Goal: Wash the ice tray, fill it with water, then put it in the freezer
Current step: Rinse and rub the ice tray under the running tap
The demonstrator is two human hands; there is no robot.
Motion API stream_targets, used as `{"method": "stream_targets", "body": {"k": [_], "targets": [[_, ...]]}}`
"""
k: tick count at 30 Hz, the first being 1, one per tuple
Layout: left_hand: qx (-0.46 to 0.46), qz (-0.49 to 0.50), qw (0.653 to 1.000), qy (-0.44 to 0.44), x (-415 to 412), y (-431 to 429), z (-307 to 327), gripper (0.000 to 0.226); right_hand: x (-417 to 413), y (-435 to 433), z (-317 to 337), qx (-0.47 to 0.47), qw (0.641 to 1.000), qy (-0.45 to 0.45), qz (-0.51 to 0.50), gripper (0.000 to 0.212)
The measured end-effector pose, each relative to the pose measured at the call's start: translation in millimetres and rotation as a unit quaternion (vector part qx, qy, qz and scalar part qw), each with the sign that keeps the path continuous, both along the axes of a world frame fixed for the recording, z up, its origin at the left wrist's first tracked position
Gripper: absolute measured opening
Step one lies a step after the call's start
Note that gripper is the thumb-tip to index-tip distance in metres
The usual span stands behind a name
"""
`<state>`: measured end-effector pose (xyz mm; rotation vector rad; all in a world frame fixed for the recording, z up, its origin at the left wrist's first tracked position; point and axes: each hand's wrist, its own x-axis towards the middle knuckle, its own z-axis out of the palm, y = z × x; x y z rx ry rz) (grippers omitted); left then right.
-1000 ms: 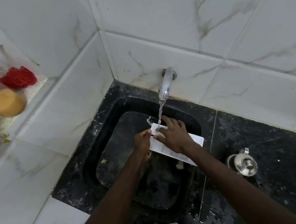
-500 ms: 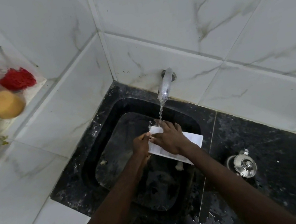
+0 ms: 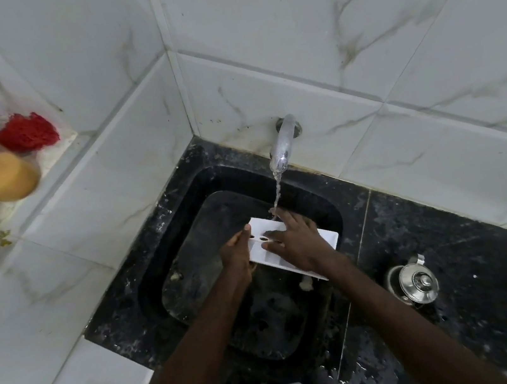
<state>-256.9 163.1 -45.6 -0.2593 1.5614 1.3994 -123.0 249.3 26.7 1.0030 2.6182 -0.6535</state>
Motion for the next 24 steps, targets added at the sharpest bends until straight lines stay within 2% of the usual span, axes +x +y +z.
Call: {"method": "stream_targets", "body": {"k": [3, 5, 9, 12, 15, 17, 19, 22, 24], "targets": [[0.006, 0.022, 0.999, 0.031, 0, 5, 3, 0.031, 5, 8, -1, 0.043, 0.998, 0.046, -0.032, 0.04], [0.018, 0.023, 0.999, 0.032, 3, 10, 8, 0.026, 4, 10, -3, 0.066, 0.994, 0.051, -0.065, 0.044], [0.018, 0.035, 0.999, 0.037, 2, 19, 10, 0.029, -4, 4, -1, 0.043, 0.998, 0.03, -0.039, 0.054], [0.016, 0.053, 0.997, 0.054, -4, 20, 13, 0.028, 2, 5, 1, 0.061, 0.996, 0.061, -0.027, 0.046], [0.025, 0.048, 0.996, 0.067, 3, 21, 18, 0.029, 2, 6, -2, 0.109, 0.988, 0.079, -0.078, 0.041], [0.011, 0.04, 0.996, 0.074, 7, 23, 17, 0.025, -5, 3, -3, 0.113, 0.987, 0.062, -0.098, 0.049], [0.002, 0.052, 0.995, 0.08, 4, 22, 15, 0.027, -11, -2, -4, 0.082, 0.992, 0.051, -0.075, 0.055], [0.006, 0.055, 0.995, 0.085, -5, 15, 9, 0.029, -2, -2, -4, 0.075, 0.994, 0.069, -0.026, 0.046], [0.007, 0.048, 0.995, 0.085, -2, 13, 16, 0.026, 2, 1, -5, 0.094, 0.991, 0.075, -0.053, 0.038]]}}
